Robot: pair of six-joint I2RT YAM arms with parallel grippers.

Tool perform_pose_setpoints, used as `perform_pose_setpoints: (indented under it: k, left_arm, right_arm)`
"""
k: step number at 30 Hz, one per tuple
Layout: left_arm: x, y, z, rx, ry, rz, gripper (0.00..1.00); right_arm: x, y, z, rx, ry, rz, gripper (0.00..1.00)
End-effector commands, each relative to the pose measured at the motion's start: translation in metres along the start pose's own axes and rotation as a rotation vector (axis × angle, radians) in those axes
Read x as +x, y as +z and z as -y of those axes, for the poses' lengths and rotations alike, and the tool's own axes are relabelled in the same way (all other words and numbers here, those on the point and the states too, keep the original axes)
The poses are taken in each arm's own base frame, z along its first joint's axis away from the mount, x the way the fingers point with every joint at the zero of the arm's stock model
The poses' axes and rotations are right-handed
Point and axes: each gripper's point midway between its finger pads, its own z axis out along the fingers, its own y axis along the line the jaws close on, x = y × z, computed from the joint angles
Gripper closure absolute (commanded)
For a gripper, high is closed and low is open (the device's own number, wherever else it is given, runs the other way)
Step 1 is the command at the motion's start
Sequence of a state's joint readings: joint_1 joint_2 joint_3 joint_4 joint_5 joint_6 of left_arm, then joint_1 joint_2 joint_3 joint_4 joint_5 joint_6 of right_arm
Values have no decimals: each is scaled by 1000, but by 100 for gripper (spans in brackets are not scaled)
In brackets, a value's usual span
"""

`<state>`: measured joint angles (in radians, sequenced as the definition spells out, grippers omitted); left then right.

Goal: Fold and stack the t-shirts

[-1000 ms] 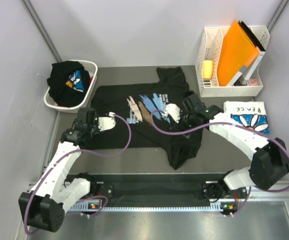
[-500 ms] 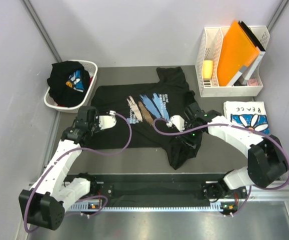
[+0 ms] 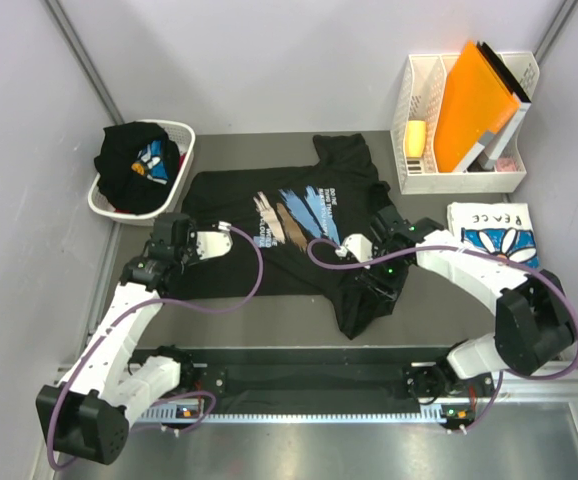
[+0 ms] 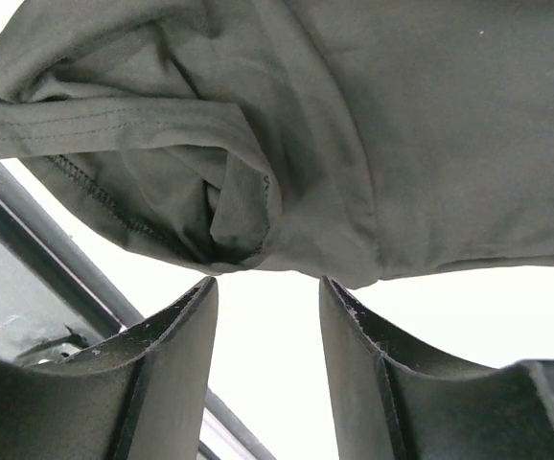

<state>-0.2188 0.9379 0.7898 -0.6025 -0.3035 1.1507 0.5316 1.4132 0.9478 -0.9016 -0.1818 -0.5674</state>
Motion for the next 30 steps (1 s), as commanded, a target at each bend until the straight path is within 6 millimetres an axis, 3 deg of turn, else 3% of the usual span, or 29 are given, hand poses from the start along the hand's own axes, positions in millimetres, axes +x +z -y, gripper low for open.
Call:
perform_pose_setpoints:
  k: [1, 16, 23, 30]
  left_arm:
    - [-7, -5, -7, -37, -9, 44, 48]
    - [-7, -1, -3, -31, -14, 45, 48]
    - [-6, -4, -4, -40, -12, 43, 48]
    - [-4, -5, -1, -37, -14, 40, 48]
  right_arm:
    - [-9, -8, 2, -9, 6, 21, 53]
    - [-27, -9, 8, -6, -17, 28, 54]
    - [-8, 16, 4, -18, -14, -24, 55]
    - [-11, 20, 3, -20, -23, -20, 56]
